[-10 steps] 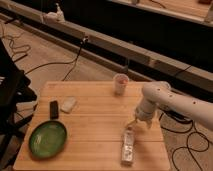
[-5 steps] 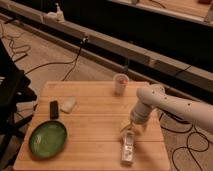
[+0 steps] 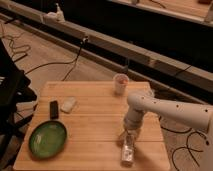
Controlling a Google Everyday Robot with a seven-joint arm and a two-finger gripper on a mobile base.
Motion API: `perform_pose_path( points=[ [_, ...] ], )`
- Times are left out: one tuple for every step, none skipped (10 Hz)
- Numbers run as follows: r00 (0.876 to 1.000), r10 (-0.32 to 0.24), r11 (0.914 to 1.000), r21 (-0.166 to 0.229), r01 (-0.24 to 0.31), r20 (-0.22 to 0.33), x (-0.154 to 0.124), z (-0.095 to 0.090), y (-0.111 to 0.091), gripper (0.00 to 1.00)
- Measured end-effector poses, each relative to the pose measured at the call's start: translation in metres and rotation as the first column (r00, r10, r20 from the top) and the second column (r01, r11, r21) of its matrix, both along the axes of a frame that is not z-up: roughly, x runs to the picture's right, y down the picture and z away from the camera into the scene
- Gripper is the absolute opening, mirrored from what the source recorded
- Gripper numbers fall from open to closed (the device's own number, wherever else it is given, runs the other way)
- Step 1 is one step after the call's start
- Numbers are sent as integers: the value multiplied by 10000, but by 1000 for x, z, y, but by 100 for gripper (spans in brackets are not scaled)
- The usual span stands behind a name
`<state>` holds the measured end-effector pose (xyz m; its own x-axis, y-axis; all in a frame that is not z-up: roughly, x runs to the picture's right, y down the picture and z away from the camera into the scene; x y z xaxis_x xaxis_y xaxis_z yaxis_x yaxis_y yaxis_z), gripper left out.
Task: Place the bottle in the ceramic bowl
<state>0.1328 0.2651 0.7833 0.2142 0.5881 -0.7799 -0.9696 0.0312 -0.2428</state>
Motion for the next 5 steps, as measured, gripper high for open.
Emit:
perform_pose_path(
  points=[
    [9998, -152, 9998, 107, 153, -107, -2, -2, -1, 41],
    [9995, -236, 9996, 179, 240, -214, -3, -4, -1, 31],
    [9992, -243, 9994, 249, 251, -308, -7, -7, -2, 18],
    [9997, -53, 9995, 323, 61, -254, -11, -7, -6, 8],
    [9995, 260, 9987, 453, -253, -150, -16, -8, -13, 2]
  ],
)
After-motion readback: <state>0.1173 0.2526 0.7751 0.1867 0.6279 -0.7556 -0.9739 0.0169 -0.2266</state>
